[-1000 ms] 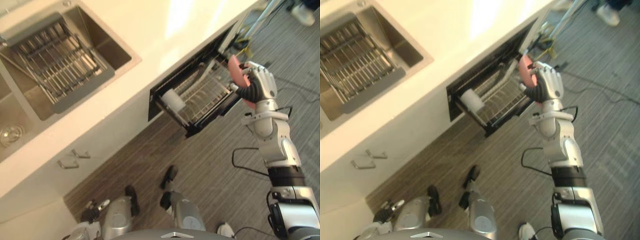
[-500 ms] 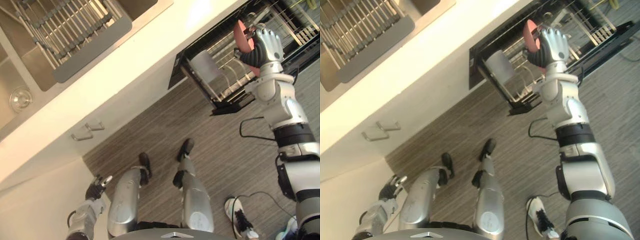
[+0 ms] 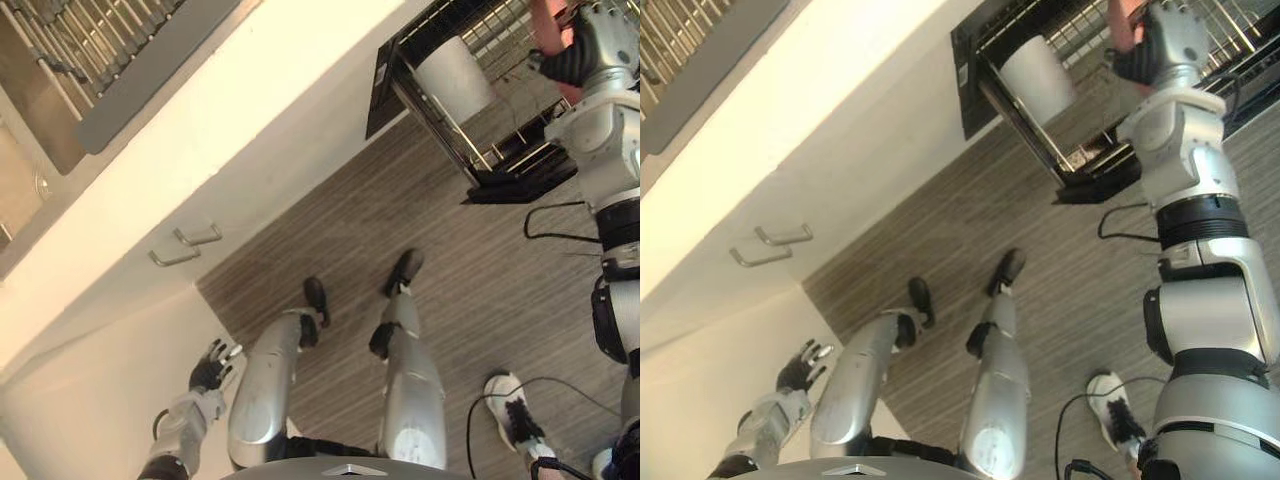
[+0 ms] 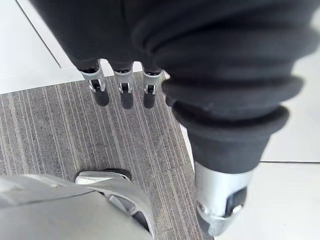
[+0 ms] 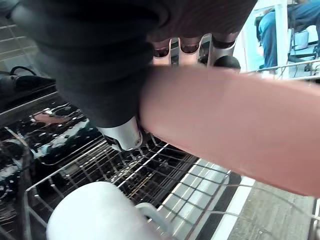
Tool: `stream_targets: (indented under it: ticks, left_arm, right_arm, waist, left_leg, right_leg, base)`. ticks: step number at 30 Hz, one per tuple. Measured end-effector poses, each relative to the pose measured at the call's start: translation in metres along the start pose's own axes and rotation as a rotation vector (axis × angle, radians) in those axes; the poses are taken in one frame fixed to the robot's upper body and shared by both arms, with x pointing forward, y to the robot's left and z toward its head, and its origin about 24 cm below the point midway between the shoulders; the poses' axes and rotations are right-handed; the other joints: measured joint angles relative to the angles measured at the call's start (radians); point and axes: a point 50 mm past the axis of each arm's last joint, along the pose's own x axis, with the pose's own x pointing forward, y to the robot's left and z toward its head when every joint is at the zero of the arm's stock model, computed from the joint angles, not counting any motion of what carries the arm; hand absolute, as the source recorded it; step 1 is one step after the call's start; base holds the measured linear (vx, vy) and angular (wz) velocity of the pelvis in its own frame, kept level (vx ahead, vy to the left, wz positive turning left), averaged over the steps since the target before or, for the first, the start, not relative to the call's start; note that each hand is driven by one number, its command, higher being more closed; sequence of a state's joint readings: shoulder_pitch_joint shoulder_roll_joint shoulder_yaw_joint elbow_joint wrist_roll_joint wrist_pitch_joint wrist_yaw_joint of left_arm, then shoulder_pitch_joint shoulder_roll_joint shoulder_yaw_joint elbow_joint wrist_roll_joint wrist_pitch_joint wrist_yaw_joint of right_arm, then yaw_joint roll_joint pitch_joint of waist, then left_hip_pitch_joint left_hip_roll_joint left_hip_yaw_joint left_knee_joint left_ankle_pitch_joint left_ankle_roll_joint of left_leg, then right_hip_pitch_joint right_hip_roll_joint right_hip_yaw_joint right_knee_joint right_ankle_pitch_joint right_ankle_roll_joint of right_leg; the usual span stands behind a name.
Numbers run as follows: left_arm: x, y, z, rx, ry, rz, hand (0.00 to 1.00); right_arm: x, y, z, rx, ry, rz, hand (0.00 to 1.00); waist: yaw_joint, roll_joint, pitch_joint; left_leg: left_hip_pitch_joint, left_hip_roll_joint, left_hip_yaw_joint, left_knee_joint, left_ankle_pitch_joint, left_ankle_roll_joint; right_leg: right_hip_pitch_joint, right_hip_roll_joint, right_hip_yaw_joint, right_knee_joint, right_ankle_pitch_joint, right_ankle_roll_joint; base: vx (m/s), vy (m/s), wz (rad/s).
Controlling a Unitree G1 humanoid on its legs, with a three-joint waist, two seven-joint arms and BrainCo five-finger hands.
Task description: Walk over to the sink, pick up the cup, carry it to the dishwasher, place the cup inside the dishwasher, then close the dishwasher door
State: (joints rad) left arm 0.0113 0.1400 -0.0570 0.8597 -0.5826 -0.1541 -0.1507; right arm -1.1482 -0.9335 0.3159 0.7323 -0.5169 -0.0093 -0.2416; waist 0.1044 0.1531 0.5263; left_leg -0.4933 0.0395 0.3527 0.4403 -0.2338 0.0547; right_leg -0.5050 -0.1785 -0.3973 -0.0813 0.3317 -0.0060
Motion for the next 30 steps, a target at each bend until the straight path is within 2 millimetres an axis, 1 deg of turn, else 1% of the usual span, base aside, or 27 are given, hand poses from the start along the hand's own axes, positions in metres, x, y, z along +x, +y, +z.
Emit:
stream_targets:
  ticks: [1,3,4,6,7,10,14,17,21,24,25,26,27,28,29,30]
  left_arm:
    - [0.000,-0.003,0.000,0.004,-0.003,-0.020,0.00]
    - [0.000,-0.006,-0.002,0.012,0.001,-0.040,0.00]
    - [0.000,-0.008,-0.002,0.015,0.002,-0.054,0.00]
    - [0.000,-0.010,-0.001,0.016,-0.006,-0.064,0.00]
    - [0.000,-0.010,-0.001,0.015,-0.008,-0.065,0.00]
    - [-0.002,-0.009,-0.004,0.017,-0.003,-0.067,0.00]
    - [-0.006,-0.007,-0.009,0.012,0.007,-0.064,0.00]
    - [-0.007,-0.007,-0.009,0.010,0.006,-0.067,0.00]
    - [-0.009,-0.006,-0.012,0.006,0.011,-0.064,0.00]
    - [-0.009,-0.010,-0.015,-0.019,0.008,-0.062,0.00]
    - [-0.009,-0.011,-0.016,-0.029,0.005,-0.062,0.00]
    - [-0.009,-0.013,-0.017,-0.032,0.005,-0.064,0.00]
    - [-0.009,-0.013,-0.017,-0.033,0.004,-0.064,0.00]
    - [-0.010,-0.011,-0.017,-0.036,-0.001,-0.058,0.00]
    - [-0.011,-0.010,-0.017,-0.040,-0.004,-0.051,0.00]
    - [-0.013,-0.006,-0.017,-0.050,-0.011,-0.037,0.00]
  right_arm:
    - [0.001,-0.007,-0.006,-0.020,0.023,-0.018,0.00]
    - [0.001,-0.011,-0.016,-0.034,0.069,-0.043,0.00]
    - [0.001,-0.013,-0.023,-0.048,0.097,-0.044,0.00]
    - [0.000,-0.016,-0.029,-0.061,0.119,-0.045,0.00]
    - [0.000,-0.015,-0.031,-0.062,0.129,-0.044,0.00]
    - [0.000,-0.015,-0.031,-0.040,0.131,-0.038,0.00]
    - [0.000,-0.014,-0.030,0.048,0.125,-0.008,0.00]
    - [0.001,-0.013,-0.024,0.100,0.088,0.034,0.00]
    - [0.000,-0.013,-0.009,0.207,0.009,0.073,0.00]
    - [-0.002,-0.017,-0.006,0.345,-0.015,0.041,0.00]
    - [-0.004,-0.020,-0.005,0.415,-0.020,0.020,0.00]
    - [-0.006,-0.021,-0.008,0.498,-0.006,-0.008,0.00]
    - [-0.008,-0.022,-0.010,0.543,0.002,-0.024,0.00]
    - [-0.011,-0.023,-0.013,0.630,0.008,-0.055,0.00]
    - [-0.013,-0.024,-0.015,0.678,0.015,-0.074,0.00]
    - [-0.018,-0.026,-0.019,0.756,0.031,-0.118,0.00]
  waist:
    - [0.000,0.003,-0.002]
    - [0.000,0.006,-0.004]
    - [0.000,0.014,-0.009]
    - [0.000,0.024,-0.015]
    - [0.000,0.033,-0.022]
    - [0.001,0.052,-0.035]
    - [0.000,0.053,-0.035]
    - [-0.003,0.053,-0.036]
    - [-0.016,0.053,-0.035]
    - [-0.024,0.053,-0.035]
    - [-0.031,0.052,-0.035]
    - [-0.035,0.051,-0.034]
    - [-0.037,0.050,-0.034]
    - [-0.046,0.047,-0.031]
    - [-0.053,0.043,-0.029]
    - [-0.063,0.035,-0.026]
  left_leg:
    - [0.000,-0.011,-0.004,-0.012,0.006,0.002]
    - [0.006,-0.022,-0.021,-0.025,0.010,0.001]
    - [0.008,-0.030,-0.029,-0.035,0.016,0.002]
    - [0.010,-0.040,-0.033,-0.044,0.022,0.004]
    - [0.010,-0.045,-0.046,-0.046,0.023,0.005]
    - [0.016,-0.051,-0.049,-0.052,0.027,0.008]
    - [0.044,-0.061,-0.049,-0.076,0.041,0.007]
    - [0.056,-0.061,-0.049,-0.079,0.045,0.005]
    - [0.096,-0.060,-0.050,-0.096,0.048,0.001]
    - [0.133,-0.058,-0.052,-0.112,0.049,-0.001]
    - [0.143,-0.058,-0.054,-0.117,0.048,-0.001]
    - [0.158,-0.058,-0.056,-0.123,0.048,-0.002]
    - [0.167,-0.058,-0.057,-0.128,0.048,-0.002]
    - [0.183,-0.058,-0.059,-0.135,0.048,-0.003]
    - [0.193,-0.058,-0.060,-0.140,0.047,-0.003]
    - [0.214,-0.057,-0.060,-0.149,0.046,-0.005]
  right_leg:
    - [-0.005,-0.005,0.001,0.000,0.001,0.001]
    - [-0.005,-0.010,0.003,0.000,0.002,0.002]
    - [-0.004,-0.014,0.001,0.000,0.002,0.002]
    - [-0.005,-0.021,0.001,0.000,0.003,0.004]
    - [-0.005,-0.024,0.002,0.000,0.004,0.006]
    - [0.000,-0.032,0.002,0.000,0.006,0.007]
    - [0.017,-0.039,-0.001,0.000,-0.002,-0.001]
    - [0.027,-0.041,-0.003,0.000,-0.011,-0.005]
    - [0.063,-0.041,-0.029,0.000,-0.018,-0.008]
    - [0.095,-0.039,-0.034,0.000,-0.027,-0.005]
    - [0.107,-0.038,-0.039,0.000,-0.030,-0.003]
    - [0.119,-0.038,-0.043,0.000,-0.033,0.001]
    - [0.126,-0.037,-0.044,0.000,-0.033,0.001]
    - [0.141,-0.036,-0.047,0.000,-0.036,0.004]
    - [0.149,-0.035,-0.048,0.000,-0.036,0.005]
    - [0.166,-0.033,-0.048,0.000,-0.031,0.013]
  base:
    - [0.06,0.108,0.01]
    - [0.04,0.101,0.03]
    - [0.04,0.105,0.08]
    - [0.03,0.110,0.08]
    - [0.03,0.111,0.05]
    - [0.02,0.110,0.04]
    - [0.01,0.080,0.02]
    - [0.00,0.063,0.00]
    - [0.02,0.052,-0.01]
    - [0.04,0.071,0.01]
    - [0.06,0.085,0.05]
    - [0.05,0.072,0.05]
    - [0.05,0.071,0.03]
    - [0.04,0.057,0.01]
    - [0.08,0.080,-0.02]
    - [0.09,0.074,-0.07]
